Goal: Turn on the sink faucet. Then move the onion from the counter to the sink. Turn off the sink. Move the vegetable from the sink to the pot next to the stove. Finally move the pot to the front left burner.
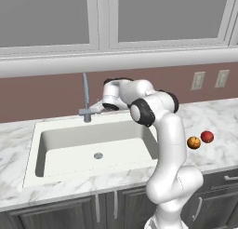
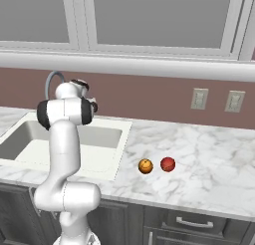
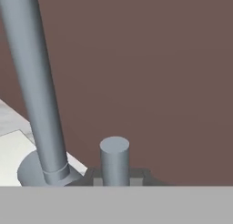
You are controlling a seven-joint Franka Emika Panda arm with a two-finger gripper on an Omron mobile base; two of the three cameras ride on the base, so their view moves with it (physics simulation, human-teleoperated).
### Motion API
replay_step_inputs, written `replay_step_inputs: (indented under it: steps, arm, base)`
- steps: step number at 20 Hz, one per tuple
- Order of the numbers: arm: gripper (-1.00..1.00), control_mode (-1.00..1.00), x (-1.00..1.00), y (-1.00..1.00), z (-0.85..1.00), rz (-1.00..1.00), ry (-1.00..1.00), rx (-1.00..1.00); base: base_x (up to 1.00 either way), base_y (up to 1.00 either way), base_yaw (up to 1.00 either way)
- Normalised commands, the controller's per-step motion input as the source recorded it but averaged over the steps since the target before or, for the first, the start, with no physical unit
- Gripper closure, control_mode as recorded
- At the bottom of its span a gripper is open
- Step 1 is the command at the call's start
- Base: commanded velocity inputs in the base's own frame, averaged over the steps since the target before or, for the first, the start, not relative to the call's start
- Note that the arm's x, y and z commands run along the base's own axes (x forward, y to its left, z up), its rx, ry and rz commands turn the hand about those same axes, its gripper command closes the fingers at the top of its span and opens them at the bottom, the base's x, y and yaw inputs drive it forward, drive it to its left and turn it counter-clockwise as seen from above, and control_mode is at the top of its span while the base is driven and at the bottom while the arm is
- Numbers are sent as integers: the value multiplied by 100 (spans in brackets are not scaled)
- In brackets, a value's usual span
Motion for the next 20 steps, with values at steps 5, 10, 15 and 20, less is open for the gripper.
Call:
replay_step_inputs:
  steps: [5,10,15,20]
  arm:
    - [100,-100,0,-32,-3,-11,6,2]
    - [100,-100,0,-45,-9,-15,4,5]
    - [100,-100,0,-56,-14,-12,3,6]
    - [100,-100,2,-70,-17,-6,0,8]
  base:
    - [0,0,0]
    - [0,0,0]
    - [0,0,0]
    - [0,0,0]
